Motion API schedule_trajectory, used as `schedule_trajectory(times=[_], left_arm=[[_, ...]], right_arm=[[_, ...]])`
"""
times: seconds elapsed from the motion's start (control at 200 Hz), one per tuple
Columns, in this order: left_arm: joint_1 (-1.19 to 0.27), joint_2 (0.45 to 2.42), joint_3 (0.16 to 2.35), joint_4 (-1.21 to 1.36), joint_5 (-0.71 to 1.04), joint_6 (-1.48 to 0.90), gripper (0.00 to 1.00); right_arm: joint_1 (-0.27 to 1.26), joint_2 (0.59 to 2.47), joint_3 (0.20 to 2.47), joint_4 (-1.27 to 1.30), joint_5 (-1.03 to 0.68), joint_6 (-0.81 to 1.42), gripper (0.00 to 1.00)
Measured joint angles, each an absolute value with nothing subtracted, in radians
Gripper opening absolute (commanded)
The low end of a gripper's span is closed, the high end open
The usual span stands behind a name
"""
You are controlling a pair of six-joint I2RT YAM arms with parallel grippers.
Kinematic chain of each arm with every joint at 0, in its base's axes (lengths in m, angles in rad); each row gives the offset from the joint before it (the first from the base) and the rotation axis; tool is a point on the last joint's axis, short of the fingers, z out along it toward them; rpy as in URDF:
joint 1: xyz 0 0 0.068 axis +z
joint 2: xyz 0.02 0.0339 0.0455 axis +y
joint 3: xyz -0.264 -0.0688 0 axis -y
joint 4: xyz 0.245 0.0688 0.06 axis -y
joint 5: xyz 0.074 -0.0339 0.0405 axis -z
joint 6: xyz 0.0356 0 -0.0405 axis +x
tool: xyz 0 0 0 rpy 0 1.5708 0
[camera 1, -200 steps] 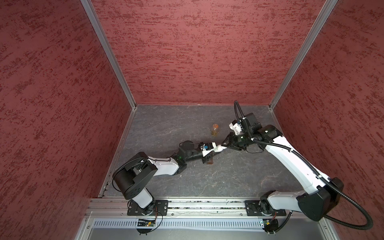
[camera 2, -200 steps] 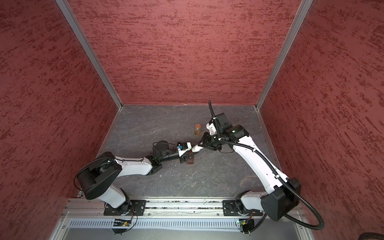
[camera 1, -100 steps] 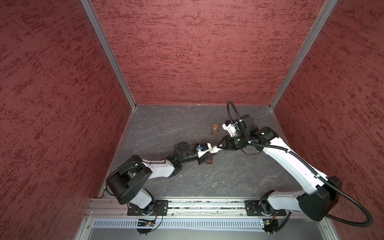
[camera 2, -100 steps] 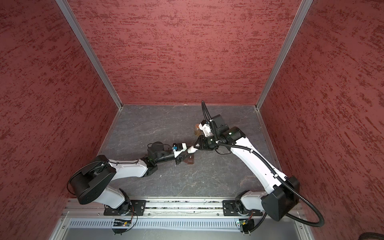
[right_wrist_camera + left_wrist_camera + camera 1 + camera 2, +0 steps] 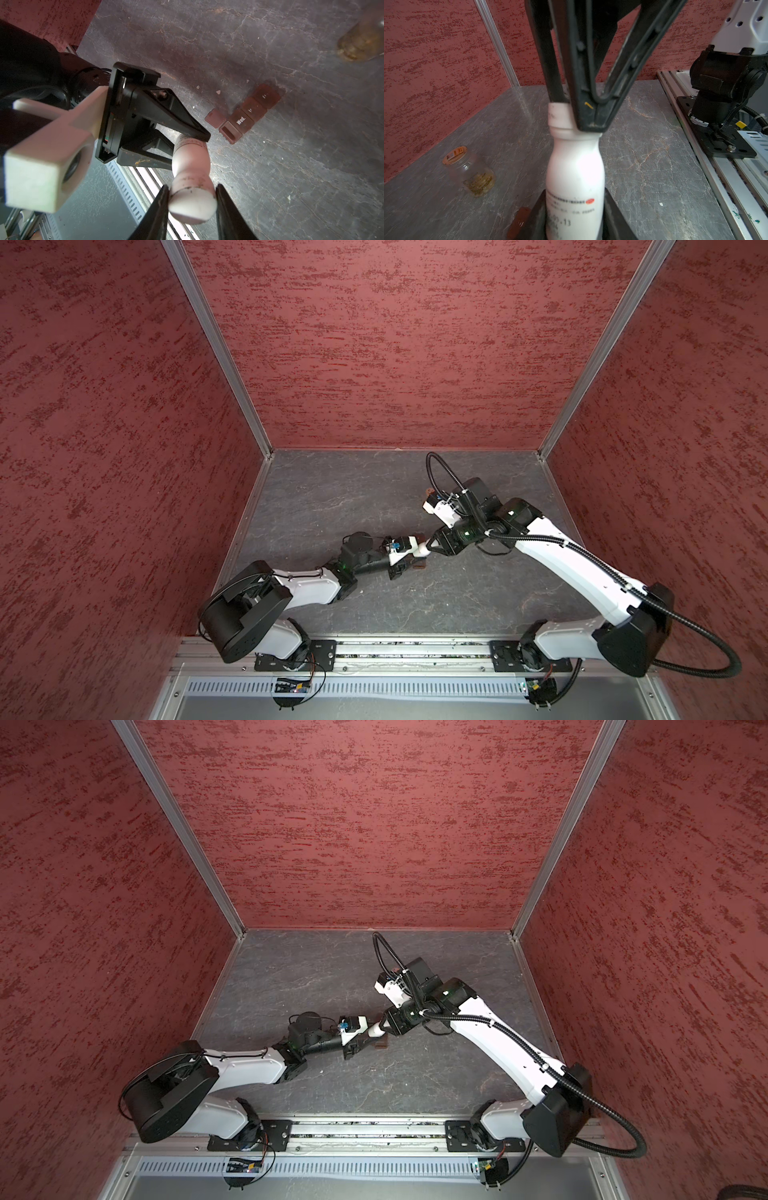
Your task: Sort the pills into containers
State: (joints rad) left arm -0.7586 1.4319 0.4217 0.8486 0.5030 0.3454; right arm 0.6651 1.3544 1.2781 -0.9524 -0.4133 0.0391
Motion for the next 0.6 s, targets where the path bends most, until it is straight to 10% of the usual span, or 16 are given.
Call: schedule_trajectory(times=[0.336, 0.601], left_arm=[[-0.759, 1.433, 0.422, 0.884, 0.484, 0.347, 0.0], [-0.77, 1.492, 0.422, 0.955, 0.339, 0.392, 0.0]], right_arm=[[0.672, 1.351, 1.307, -0.968, -0.413, 0.053, 0.72], [0.59, 1.304, 1.436, -0.971, -0.319, 0.308, 0.66]])
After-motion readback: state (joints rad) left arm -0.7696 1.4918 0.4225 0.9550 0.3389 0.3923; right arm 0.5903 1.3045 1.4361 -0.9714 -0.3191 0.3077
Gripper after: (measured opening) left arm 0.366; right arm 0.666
